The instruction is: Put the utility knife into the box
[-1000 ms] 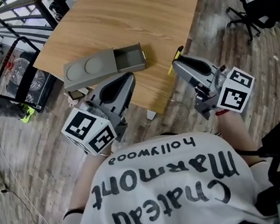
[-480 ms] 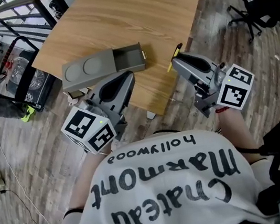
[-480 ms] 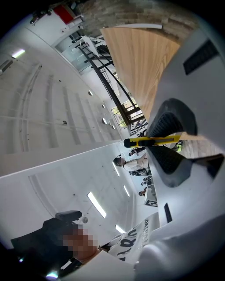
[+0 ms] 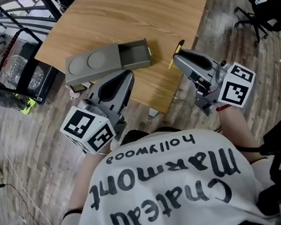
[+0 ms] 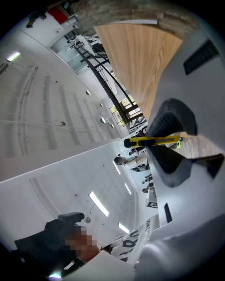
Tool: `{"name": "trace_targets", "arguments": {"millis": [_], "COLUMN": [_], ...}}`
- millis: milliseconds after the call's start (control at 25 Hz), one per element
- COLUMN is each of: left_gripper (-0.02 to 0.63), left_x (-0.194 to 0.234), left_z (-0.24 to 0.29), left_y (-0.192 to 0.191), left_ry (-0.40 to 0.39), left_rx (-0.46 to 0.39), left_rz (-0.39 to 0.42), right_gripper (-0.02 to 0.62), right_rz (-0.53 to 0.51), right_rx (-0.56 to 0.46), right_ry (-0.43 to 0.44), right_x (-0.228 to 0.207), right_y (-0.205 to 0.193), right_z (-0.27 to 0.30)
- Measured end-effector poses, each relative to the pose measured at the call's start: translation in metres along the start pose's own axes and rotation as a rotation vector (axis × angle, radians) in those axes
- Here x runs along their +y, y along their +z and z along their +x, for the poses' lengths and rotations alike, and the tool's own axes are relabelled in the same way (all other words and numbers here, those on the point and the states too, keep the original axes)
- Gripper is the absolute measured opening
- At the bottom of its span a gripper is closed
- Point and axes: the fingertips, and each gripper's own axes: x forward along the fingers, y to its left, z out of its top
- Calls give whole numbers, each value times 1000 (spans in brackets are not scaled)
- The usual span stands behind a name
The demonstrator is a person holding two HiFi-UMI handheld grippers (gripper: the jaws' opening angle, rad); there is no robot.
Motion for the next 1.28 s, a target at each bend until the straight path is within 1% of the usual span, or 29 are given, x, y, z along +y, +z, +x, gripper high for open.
{"name": "trace_targets", "arguments": {"millis": [120,240,440,560,720,920,1040,1160,1280], "left_gripper": [9,9,9,9,9,9,9,9,9], "left_x": [0,1,4,12,19,57,77,93,116], "left_z": [-4,-3,-8,-9,-6,-12,-4,1,1], "left_y": [-6,-8,-11,-8,-3,-1,3,3,4], "left_ry": [26,34,-3,-19,-38,-80,-109,-138,-142], "left_rx": [10,16,29,28,33,56,81,122,145], "left_rz": [-9,-16,-19,-27,-37,-52,-46,-30,-29], "right_gripper": [63,63,63,63,63,63,63,63,63], "right_rz": [15,22,36,46,50,68,73,99,121], "right_rx": [15,22,27,17,27,26,16,-14,-25], "right_ry": [17,21,-9,-26,-45,-90,-120,-153,-175], "right_x": [0,-1,0,0,0,-6,-19,-34,-45], "right_y": [-6,-6,-13,-12,-11,-16,-15,-14,-16], "right_z": [2,3,8,12,17,50,65,75,90]}}
